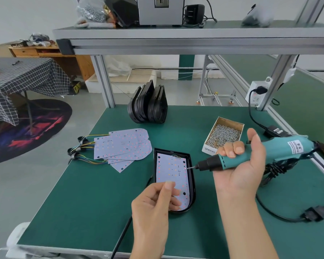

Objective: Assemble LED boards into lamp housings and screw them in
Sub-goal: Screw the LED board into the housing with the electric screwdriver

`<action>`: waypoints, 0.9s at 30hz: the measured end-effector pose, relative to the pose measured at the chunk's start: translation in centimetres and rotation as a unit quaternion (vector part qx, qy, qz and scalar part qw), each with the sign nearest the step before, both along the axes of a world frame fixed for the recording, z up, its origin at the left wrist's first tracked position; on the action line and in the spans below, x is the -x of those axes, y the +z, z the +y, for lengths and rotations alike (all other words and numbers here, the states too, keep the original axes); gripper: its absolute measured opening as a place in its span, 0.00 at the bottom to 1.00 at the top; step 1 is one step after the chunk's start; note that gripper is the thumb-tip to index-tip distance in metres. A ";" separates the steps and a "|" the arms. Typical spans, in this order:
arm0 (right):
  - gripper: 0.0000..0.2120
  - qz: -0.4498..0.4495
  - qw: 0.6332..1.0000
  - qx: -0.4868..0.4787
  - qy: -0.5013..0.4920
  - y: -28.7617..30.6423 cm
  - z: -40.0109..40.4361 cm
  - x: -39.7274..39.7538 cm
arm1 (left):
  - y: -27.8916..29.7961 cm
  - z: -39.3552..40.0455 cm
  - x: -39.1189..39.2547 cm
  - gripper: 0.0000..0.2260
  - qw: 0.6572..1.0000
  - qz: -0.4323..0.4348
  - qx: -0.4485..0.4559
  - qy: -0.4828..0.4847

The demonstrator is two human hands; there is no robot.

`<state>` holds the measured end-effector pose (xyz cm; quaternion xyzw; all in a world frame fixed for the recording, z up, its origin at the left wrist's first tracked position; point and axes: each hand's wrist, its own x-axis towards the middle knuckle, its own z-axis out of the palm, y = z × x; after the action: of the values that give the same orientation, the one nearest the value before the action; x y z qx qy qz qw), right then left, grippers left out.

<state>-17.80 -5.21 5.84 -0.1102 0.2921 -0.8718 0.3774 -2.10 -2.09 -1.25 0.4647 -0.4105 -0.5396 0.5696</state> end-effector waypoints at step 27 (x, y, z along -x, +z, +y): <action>0.07 0.111 0.993 -0.018 -0.038 -5.8 -8.0 2.4 | 0.1 -7.3 -1.4 0.21 0.820 -0.553 -0.116 -0.089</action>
<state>-20.23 -13.22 0.00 -0.1882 0.3522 -0.8622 0.3117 -0.73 -9.41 -1.13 0.7089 -0.6309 -0.2836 0.1379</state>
